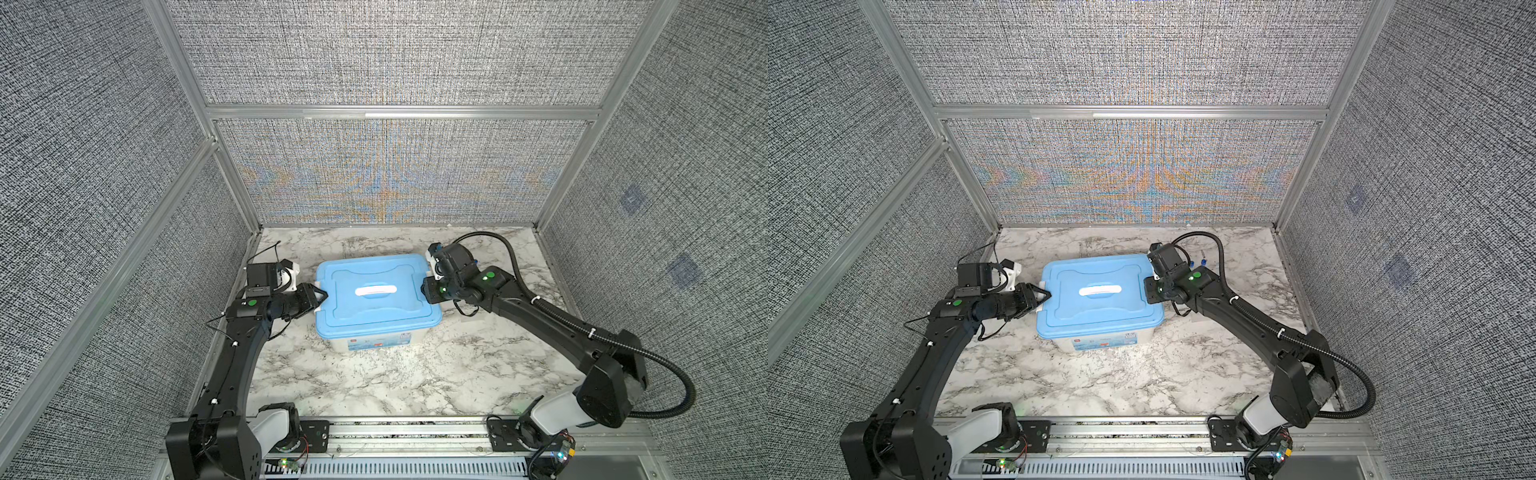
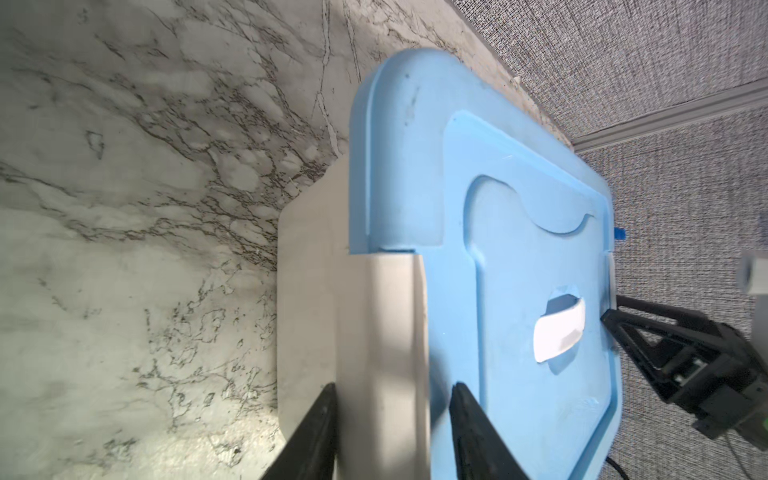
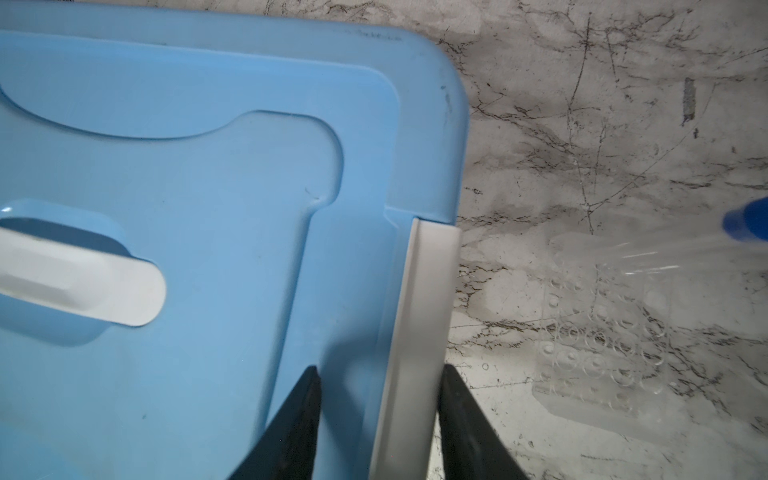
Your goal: Organize the chemistry lab equipment
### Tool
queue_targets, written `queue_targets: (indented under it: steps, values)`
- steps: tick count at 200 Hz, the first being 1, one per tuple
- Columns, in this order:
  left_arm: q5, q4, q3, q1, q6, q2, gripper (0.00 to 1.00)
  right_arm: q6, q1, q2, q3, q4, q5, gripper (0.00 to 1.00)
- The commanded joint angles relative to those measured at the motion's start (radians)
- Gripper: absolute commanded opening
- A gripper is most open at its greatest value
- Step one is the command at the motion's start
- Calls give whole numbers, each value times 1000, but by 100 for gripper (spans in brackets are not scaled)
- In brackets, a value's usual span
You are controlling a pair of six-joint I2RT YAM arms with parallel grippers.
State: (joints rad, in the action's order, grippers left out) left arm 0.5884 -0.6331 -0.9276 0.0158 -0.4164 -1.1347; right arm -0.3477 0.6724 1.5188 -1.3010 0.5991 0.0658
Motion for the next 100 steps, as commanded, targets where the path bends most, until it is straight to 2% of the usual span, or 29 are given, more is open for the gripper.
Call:
queue_targets:
  steps: [1, 100]
  values:
    - [57, -8, -19, -25, 70, -3, 45, 11, 23, 7, 5, 96, -142, 42]
    - [98, -14, -15, -77, 44, -39, 47, -31, 64, -72, 17, 142, -112, 42]
